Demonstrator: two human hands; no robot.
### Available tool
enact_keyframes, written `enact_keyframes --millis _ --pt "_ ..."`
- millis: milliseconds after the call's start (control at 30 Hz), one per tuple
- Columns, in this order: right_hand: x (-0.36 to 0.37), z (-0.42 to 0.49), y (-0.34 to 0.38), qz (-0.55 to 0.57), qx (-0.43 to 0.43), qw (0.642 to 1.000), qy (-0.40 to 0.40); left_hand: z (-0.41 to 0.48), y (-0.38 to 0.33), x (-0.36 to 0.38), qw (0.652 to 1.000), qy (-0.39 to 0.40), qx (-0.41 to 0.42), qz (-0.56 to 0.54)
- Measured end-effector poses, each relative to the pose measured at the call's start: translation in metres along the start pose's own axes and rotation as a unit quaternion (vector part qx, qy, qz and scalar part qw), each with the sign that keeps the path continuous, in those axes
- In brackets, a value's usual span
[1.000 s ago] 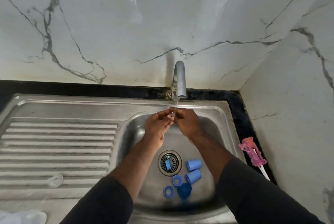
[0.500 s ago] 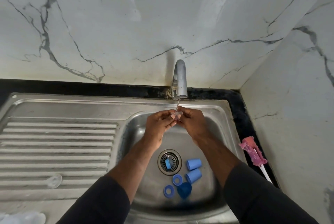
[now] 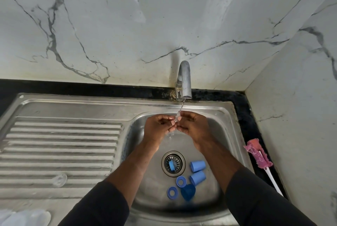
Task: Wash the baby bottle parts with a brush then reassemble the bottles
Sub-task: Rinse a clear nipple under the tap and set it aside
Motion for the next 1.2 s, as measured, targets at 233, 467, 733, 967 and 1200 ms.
enact_keyframes --millis 233,467,733,967,1200 --pt "0.013 0.001 0.009 -0.201 -0.085 0.975 -0.029 -0.001 0.006 -0.005 0.998 -0.035 -0.033 0.045" --pt "0.008 -0.001 0.027 -0.302 -0.147 0.940 -0.062 -0.001 0.011 0.001 0.995 -0.018 -0.098 -0.026" --pt "0.013 -0.011 0.036 -0.418 -0.196 0.884 -0.082 -0.003 0.021 -0.008 0.989 -0.042 -0.143 -0.015" --pt "0.014 -0.010 0.032 -0.411 -0.190 0.889 -0.077 -0.005 0.019 -0.012 0.991 -0.030 -0.134 0.004" --pt "0.012 -0.008 0.029 -0.373 -0.179 0.907 -0.079 -0.007 0.018 -0.013 0.990 -0.018 -0.138 -0.013"
Point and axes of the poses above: each hand's wrist, its own z-axis towards the middle knuckle, its own x-axis out of the palm, y = z × x, the point moved 6 cm from there along z, towards the middle knuckle, and after that the axes turned 2 degrees about -z, right-handed, at the moved point
